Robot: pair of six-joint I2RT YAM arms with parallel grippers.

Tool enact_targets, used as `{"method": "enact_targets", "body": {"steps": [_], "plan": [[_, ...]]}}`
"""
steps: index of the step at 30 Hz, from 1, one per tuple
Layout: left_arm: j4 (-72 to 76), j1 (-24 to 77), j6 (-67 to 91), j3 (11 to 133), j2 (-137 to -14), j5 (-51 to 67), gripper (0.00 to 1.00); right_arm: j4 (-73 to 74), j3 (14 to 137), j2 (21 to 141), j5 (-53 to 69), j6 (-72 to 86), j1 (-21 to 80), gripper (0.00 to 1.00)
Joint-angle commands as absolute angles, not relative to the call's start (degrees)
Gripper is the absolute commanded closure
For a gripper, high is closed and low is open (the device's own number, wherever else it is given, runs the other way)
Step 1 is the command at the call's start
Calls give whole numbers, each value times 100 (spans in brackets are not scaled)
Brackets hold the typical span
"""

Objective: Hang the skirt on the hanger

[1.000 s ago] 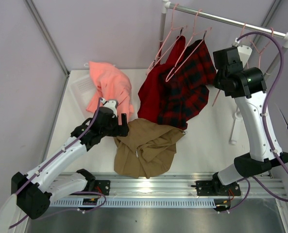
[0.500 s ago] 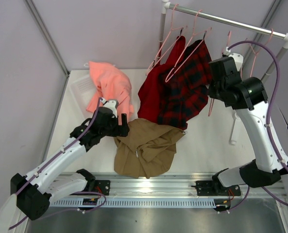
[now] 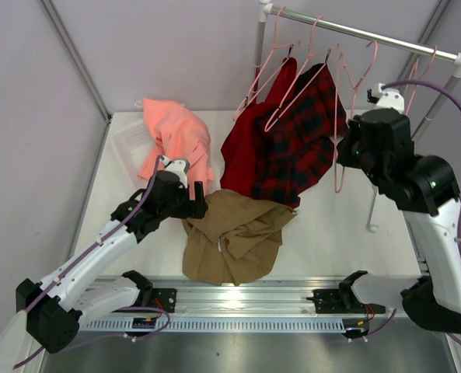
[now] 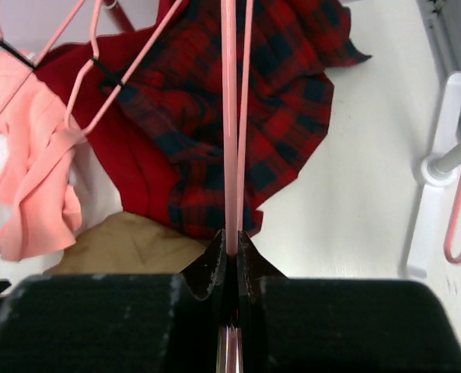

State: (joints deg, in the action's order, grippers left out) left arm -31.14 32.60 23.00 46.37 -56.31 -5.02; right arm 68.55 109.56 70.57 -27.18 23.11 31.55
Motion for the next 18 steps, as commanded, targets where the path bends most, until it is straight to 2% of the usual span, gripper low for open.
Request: {"method": "enact_targets", "body": {"steps": [1, 10, 18], "plan": [[-3102, 3217, 2224, 5132, -5581, -387, 10, 6320, 10224, 6470, -2119, 2180, 3199, 100], [-3410, 3217, 1934, 5641, -5572, 210, 10, 4713, 7070, 4889, -1310, 2320, 3664, 100], [-4122, 3234, 2284, 5407, -5151, 579, 10, 4781, 6206, 4140, -634, 2775, 3955, 100]]}}
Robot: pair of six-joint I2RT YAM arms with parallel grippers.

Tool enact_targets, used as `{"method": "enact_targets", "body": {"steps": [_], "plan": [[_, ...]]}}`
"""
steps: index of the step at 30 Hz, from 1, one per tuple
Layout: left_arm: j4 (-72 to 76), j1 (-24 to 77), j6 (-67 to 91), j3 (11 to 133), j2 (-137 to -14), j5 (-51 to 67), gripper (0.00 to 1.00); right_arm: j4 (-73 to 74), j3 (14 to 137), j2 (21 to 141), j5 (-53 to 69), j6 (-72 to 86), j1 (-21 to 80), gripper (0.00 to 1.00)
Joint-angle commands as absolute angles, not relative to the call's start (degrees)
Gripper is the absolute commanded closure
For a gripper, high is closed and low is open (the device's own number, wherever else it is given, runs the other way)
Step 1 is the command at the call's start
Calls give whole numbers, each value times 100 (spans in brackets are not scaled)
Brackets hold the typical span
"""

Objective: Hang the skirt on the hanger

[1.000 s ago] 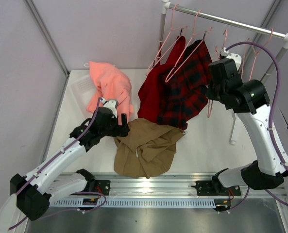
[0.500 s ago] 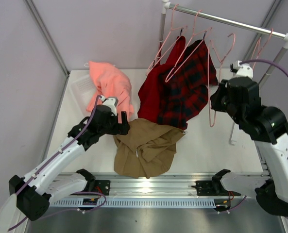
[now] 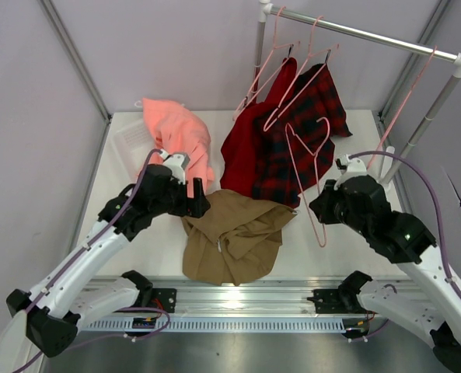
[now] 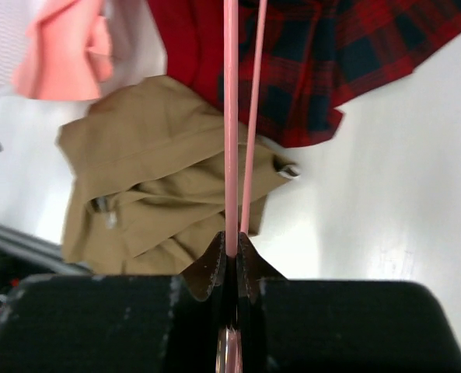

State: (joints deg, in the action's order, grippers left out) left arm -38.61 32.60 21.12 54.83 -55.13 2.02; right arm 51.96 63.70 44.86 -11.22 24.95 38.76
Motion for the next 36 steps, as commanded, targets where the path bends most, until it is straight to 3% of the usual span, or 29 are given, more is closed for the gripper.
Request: {"method": "enact_targets", "body": {"steps": [1, 5, 11, 18, 24, 30, 36], "plan": [[-4087, 3260, 2555, 5344, -5081, 763, 10, 4746, 6092, 4079, -485, 2882, 4007, 100], [-3903, 3681, 3207, 4914, -4764, 704, 10, 4711, 5486, 3841, 104, 3304, 4315, 100], [-3868, 4938, 4138, 4465, -4746, -269, 13, 4913, 5063, 3420, 9, 3594, 4824, 100], [-3175, 5835, 5289, 3763, -4729, -1062, 15, 4202, 4395, 2400, 483, 4130, 4948, 100], [-2550, 6301, 5905, 3367, -4807, -1555, 19, 4877, 4395, 2303, -868, 5252, 4948, 100], [-2162, 6548, 6143, 3269, -5053, -1951, 22, 4150, 4131, 2109, -1853, 6037, 4957, 100], [-2531, 6601, 6240, 3445, -5159, -2364, 25, 3981, 4403, 3134, -2573, 6424, 5010, 100]]}}
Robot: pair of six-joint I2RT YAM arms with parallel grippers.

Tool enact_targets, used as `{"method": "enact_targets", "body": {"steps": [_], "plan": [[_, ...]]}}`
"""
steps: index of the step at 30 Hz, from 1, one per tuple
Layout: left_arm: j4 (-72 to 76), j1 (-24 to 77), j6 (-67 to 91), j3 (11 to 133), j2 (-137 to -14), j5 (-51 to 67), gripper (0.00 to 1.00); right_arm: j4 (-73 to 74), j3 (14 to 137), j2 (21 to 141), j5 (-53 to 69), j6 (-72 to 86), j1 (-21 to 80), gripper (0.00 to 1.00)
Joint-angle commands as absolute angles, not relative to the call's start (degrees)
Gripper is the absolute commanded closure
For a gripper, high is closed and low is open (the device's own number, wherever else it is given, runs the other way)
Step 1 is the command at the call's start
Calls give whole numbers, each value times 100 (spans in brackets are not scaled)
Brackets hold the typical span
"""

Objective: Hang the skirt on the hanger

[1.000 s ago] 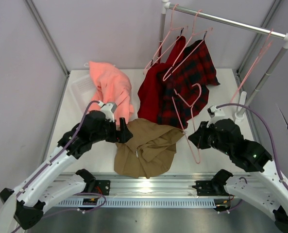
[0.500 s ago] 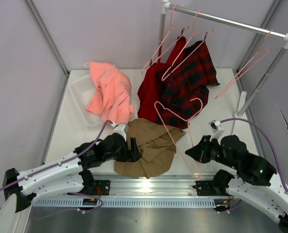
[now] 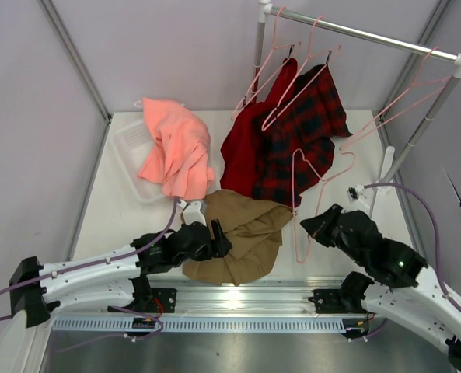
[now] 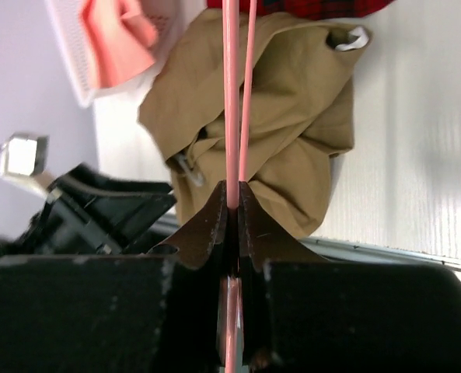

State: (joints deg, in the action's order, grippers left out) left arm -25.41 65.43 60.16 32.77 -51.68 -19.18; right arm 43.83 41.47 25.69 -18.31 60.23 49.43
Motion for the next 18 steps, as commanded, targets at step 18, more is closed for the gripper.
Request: {"method": "enact_targets", "body": {"steps": [18], "plan": [[-2671, 6785, 2830, 5035, -5035, -2318, 14, 3226, 4950, 5572, -4438, 6143, 6020, 100]]}}
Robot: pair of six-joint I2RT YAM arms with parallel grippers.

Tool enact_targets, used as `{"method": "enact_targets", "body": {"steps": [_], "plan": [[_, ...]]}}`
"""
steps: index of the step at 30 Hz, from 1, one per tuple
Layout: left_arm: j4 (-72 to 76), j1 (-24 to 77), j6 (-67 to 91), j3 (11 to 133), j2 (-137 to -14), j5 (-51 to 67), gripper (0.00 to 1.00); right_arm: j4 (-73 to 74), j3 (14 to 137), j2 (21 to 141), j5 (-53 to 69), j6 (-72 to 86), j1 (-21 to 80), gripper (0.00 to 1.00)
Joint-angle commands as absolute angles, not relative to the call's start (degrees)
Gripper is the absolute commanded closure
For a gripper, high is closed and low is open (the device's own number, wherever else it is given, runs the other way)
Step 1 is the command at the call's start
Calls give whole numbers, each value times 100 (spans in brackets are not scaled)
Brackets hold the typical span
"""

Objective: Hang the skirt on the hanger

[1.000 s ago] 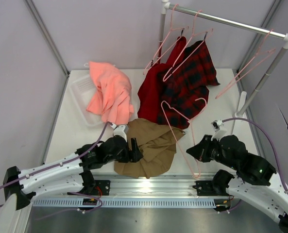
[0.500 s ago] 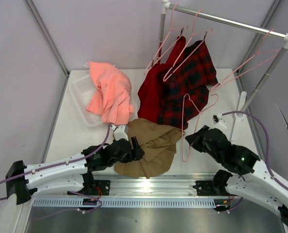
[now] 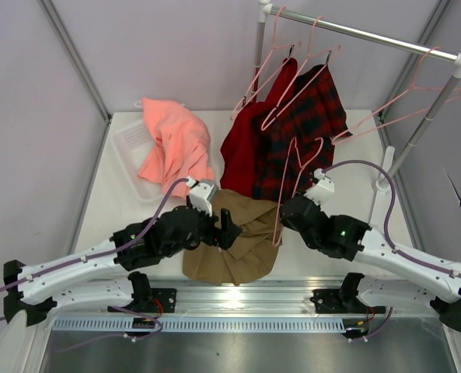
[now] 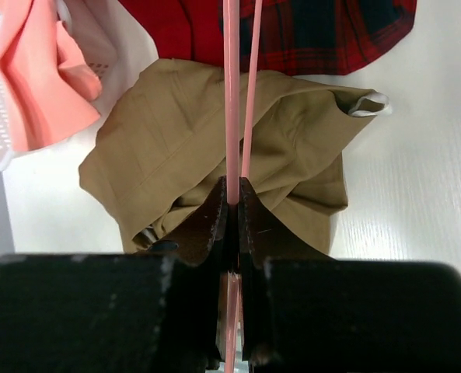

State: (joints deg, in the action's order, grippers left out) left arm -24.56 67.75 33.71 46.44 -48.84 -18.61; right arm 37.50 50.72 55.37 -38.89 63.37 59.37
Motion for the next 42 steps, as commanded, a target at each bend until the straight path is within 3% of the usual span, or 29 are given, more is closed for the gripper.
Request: {"method": "enact_targets", "body": {"steps": [1, 5, 13, 24, 42], "plan": [[-2733, 6759, 2839, 5375, -5088, -2433, 11, 3139, 4835, 5564, -4456, 6117, 6055, 100], [-2830, 6522, 2909, 6072, -5317, -2181, 7, 2945, 4439, 5485, -4667, 6171, 6196, 100], [-2637, 6196, 2681, 7074, -6134, -1671, 9, 1600, 3850, 5222, -4712, 3824, 7005, 100], [-2303, 6187, 2751, 8103, -7461, -2144, 12, 2461, 4034, 5071, -5045, 4473, 7119, 100], [-1573, 6187, 2935, 8929, -8463, -2030, 17, 2733, 4263, 5317, -5361, 4948, 7277, 100]]}}
